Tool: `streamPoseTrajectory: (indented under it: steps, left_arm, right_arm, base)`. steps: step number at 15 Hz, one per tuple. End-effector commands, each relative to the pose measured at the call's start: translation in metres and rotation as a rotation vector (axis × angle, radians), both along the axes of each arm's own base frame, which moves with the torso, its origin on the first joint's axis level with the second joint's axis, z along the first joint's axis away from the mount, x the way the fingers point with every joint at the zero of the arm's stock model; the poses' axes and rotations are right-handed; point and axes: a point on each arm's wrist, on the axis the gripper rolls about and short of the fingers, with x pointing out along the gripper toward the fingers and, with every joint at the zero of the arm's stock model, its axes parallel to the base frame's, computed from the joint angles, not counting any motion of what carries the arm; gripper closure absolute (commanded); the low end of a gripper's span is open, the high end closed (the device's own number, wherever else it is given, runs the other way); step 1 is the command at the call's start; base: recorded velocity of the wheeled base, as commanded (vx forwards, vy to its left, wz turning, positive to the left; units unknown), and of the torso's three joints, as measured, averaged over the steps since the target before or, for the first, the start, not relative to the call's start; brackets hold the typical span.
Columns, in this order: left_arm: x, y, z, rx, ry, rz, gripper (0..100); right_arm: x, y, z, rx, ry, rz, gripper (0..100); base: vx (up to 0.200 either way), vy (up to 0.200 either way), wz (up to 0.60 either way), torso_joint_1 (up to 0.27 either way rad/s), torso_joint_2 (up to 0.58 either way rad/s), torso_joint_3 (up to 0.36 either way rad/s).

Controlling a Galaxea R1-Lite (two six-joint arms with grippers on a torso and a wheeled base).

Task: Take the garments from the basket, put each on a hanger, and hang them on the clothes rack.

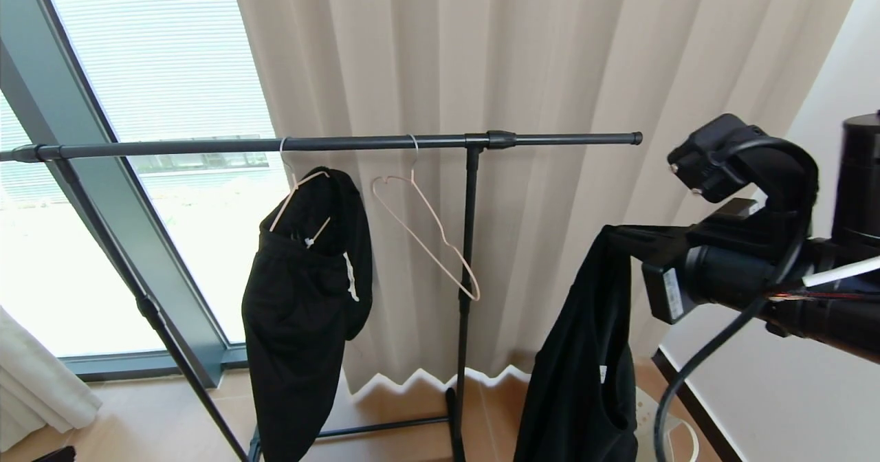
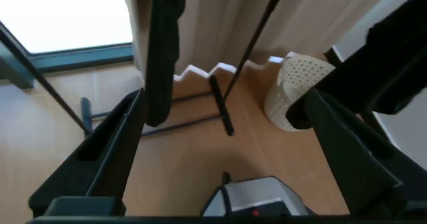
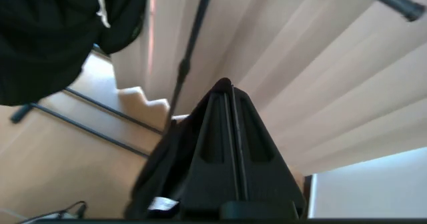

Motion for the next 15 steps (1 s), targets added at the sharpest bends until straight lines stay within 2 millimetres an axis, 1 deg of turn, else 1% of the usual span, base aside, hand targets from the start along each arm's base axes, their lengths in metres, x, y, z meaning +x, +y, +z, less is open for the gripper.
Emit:
streamPoseTrajectory:
  steps: [1,2,3,5,6,8,9,10,12,13,14,15]
  left_arm:
    - [0.053,-0.032,0.022,-0.143,0.22,-0.19,0]
    - [0.06,-0.041,0.025,-0.181,0.263,-0.212,0]
    - [0.074,-0.054,0.026,-0.212,0.336,-0.225,0]
    - [0.082,-0.063,0.026,-0.23,0.381,-0.229,0]
    - [0.09,-0.071,0.027,-0.256,0.415,-0.222,0]
    - [0.098,-0.078,0.025,-0.253,0.45,-0.223,0]
    - [0.103,-0.082,0.022,-0.25,0.47,-0.217,0]
    - [0.111,-0.086,0.021,-0.261,0.497,-0.194,0]
    - [0.121,-0.093,0.024,-0.299,0.512,-0.171,0]
    - [0.124,-0.097,0.025,-0.311,0.524,-0.17,0]
    - [0.126,-0.1,0.025,-0.316,0.53,-0.168,0]
    - [0.129,-0.108,0.025,-0.327,0.546,-0.153,0]
  right_arm:
    - [0.012,0.026,-0.013,-0.004,0.053,0.035,100]
    - [0.015,0.03,-0.014,0.002,0.058,0.034,100]
    - [0.021,0.038,-0.013,0.034,0.067,0.029,100]
    - [0.023,0.052,-0.011,0.089,0.079,0.032,100]
    - [0.022,0.06,-0.008,0.113,0.077,0.035,100]
    - [0.015,0.07,-0.006,0.116,0.074,0.078,100]
    - [0.016,0.078,-0.007,0.116,0.075,0.094,100]
    - [0.025,0.09,-0.01,0.109,0.08,0.094,100]
    - [0.041,0.109,-0.011,0.107,0.059,0.054,100]
    - [0.046,0.121,-0.012,0.104,0.041,0.022,100]
    - [0.047,0.126,-0.013,0.102,0.033,0.011,100]
    - [0.054,0.137,-0.015,0.096,0.013,-0.034,100]
  base:
    - [0.0,0.0,0.0,0.0,0.0,0.0]
    - [0.0,0.0,0.0,0.0,0.0,0.0]
    - [0.0,0.0,0.0,0.0,0.0,0.0]
    - [0.0,0.0,0.0,0.0,0.0,0.0]
    - [0.0,0.0,0.0,0.0,0.0,0.0]
    - [0.0,0.0,0.0,0.0,0.0,0.0]
    - [0.0,0.0,0.0,0.0,0.0,0.0]
    - [0.0,0.0,0.0,0.0,0.0,0.0]
    - [0.0,0.0,0.0,0.0,0.0,0.0]
    - [0.0,0.0,0.0,0.0,0.0,0.0]
    - [0.0,0.0,0.0,0.0,0.0,0.0]
    - [0.0,0.0,0.0,0.0,0.0,0.0]
